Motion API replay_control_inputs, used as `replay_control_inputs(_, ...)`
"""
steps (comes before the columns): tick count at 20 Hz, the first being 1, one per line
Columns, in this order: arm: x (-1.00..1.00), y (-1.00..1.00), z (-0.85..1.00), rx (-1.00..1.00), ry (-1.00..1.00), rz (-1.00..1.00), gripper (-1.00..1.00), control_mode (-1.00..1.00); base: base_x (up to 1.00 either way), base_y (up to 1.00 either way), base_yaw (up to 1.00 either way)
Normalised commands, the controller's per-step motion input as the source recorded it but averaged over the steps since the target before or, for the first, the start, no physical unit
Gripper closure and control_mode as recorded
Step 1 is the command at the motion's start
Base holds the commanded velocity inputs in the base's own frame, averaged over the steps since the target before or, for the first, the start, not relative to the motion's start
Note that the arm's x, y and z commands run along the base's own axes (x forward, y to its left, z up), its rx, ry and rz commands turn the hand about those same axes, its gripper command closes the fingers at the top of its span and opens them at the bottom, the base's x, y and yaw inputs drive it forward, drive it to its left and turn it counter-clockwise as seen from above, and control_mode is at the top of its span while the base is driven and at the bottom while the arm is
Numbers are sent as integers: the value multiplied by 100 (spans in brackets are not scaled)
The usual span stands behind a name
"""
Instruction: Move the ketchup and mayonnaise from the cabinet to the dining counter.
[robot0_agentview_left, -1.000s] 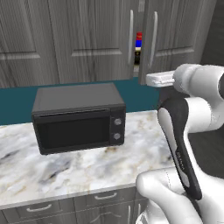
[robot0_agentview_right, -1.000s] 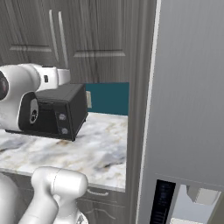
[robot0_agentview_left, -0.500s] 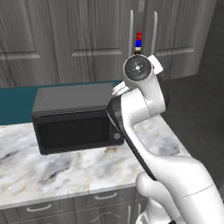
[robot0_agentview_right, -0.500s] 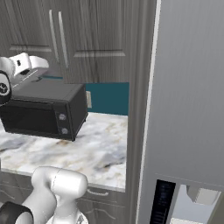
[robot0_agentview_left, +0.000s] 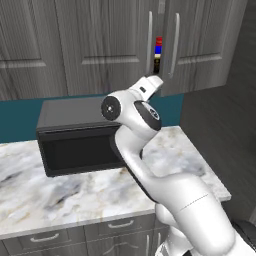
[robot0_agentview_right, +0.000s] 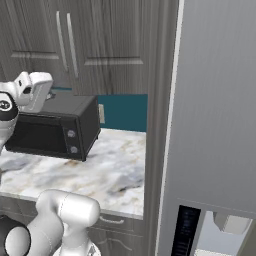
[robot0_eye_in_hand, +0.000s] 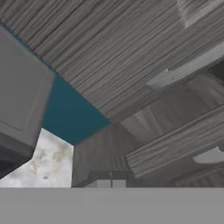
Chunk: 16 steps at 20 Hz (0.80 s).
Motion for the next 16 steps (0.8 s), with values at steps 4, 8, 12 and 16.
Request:
replay_control_inputs(4,34,2,0,-14,-10,-9,100,-100,0,0,0)
replay_control_inputs(8,9,0,26,0,-1,-7,100,-100,0,0,0)
replay_control_inputs(12,9,0,42,0,0,-6,100,-100,0,0,0)
replay_control_inputs(16,24,0,28,0,2,-7,100,-100,0,0,0)
